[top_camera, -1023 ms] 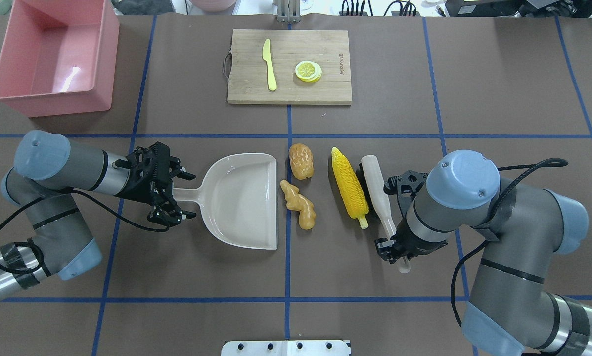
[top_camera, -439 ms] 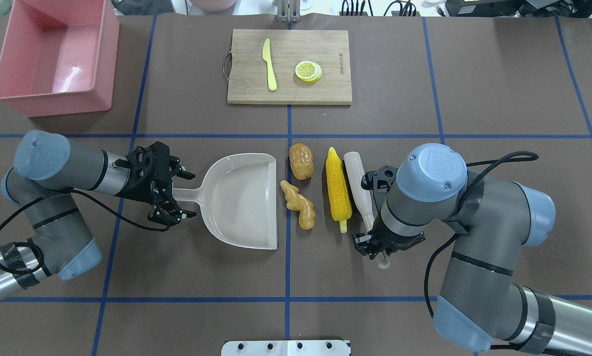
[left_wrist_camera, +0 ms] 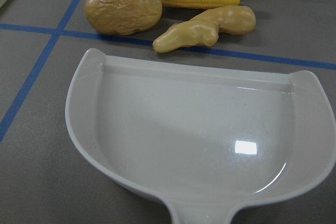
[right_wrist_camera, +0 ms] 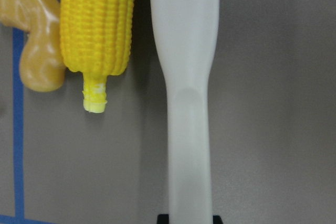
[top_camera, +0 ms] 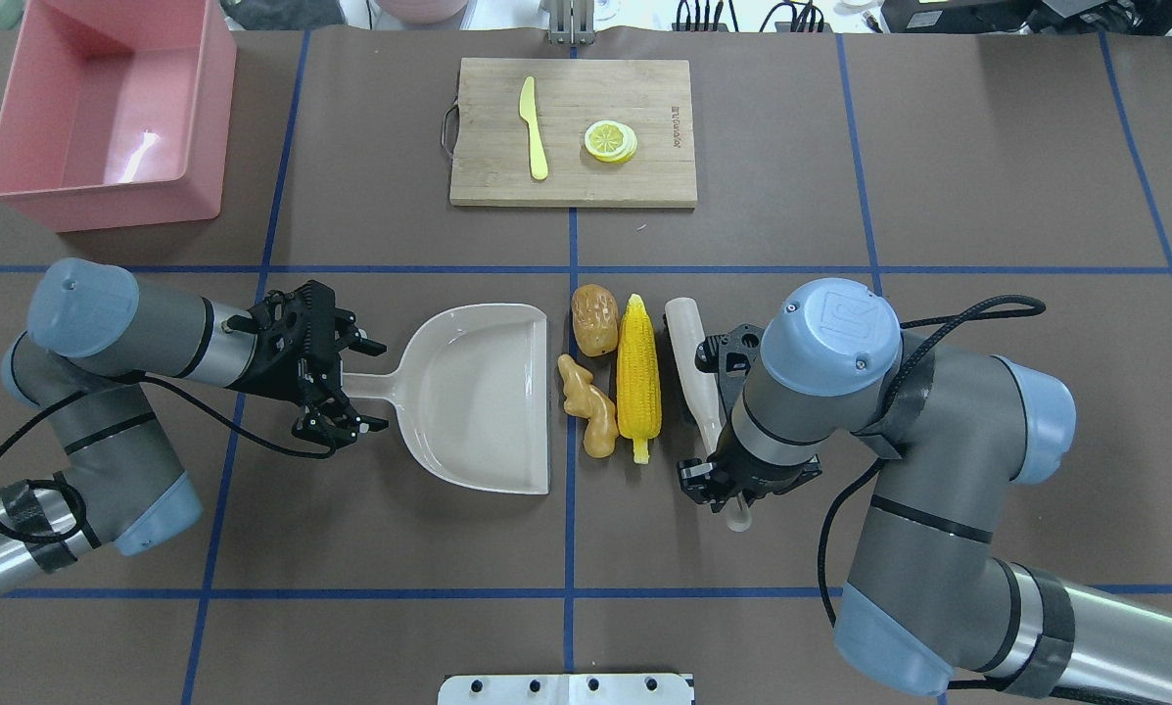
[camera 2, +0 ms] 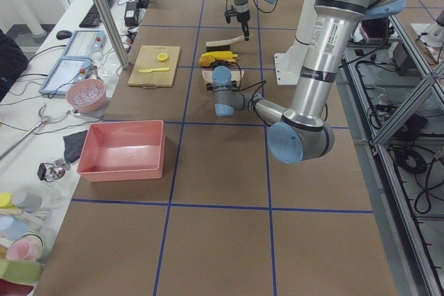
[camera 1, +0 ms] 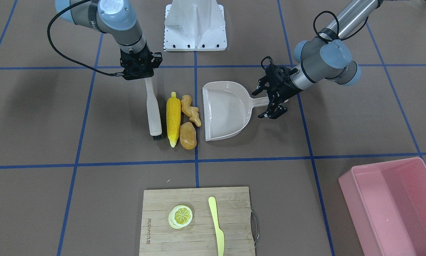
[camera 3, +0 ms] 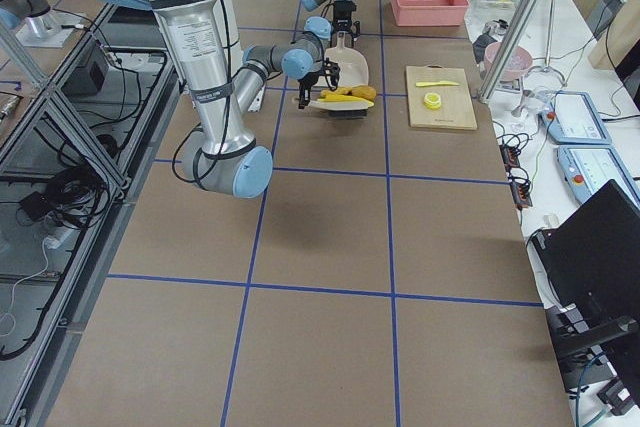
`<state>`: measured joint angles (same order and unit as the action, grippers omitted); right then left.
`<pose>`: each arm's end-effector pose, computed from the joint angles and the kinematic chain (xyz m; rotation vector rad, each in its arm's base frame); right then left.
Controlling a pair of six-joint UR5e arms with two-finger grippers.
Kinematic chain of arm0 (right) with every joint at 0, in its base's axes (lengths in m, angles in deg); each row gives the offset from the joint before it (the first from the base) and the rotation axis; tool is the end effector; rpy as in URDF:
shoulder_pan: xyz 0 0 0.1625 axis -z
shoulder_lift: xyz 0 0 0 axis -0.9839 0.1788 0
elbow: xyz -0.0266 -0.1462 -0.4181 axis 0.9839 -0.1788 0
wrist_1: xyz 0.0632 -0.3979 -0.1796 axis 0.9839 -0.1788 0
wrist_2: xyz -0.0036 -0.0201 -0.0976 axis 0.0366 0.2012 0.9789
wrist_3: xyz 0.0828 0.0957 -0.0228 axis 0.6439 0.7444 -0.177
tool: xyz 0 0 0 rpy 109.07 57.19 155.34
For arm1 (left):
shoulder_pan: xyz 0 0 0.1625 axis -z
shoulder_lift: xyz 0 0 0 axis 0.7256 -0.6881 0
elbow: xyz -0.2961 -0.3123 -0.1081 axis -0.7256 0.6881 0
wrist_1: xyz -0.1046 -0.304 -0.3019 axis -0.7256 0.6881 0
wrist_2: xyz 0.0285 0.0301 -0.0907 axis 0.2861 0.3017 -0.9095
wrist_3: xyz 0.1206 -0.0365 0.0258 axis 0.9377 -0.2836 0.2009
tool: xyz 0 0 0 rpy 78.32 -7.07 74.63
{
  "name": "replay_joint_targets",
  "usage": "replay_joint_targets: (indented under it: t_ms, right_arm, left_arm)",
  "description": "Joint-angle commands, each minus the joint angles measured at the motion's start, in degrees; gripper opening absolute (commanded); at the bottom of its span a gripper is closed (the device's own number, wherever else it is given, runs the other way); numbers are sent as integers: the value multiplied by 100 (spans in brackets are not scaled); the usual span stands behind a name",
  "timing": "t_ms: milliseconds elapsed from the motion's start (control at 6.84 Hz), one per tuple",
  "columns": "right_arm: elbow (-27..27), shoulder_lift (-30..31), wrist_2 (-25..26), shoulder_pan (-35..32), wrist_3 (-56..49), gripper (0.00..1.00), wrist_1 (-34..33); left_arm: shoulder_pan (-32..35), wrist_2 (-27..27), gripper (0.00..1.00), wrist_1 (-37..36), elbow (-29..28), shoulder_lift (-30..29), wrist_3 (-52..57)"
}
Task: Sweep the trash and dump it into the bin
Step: 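Sweep the corn, ginger and potato toward the dustpan with the brush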
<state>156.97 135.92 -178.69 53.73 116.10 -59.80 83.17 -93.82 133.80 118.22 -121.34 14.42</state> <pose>-0.5289 -0.3372 0.2858 -0.1331 -0.8172 -0.1825 0.4959 -0.4485 0.4102 1.0406 1.0938 1.1479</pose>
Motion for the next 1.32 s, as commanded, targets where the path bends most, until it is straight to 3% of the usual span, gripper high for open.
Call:
replay_joint_targets:
  t_ms: [0,1169]
  right_arm:
    - [-82,-202,6,48,100,0,-5]
    - [-223,-677,103,233,285,0,13]
  left_arm:
    - [0,-7,98,-9,6,1,0]
    - [0,11,98,-62,15,1,9]
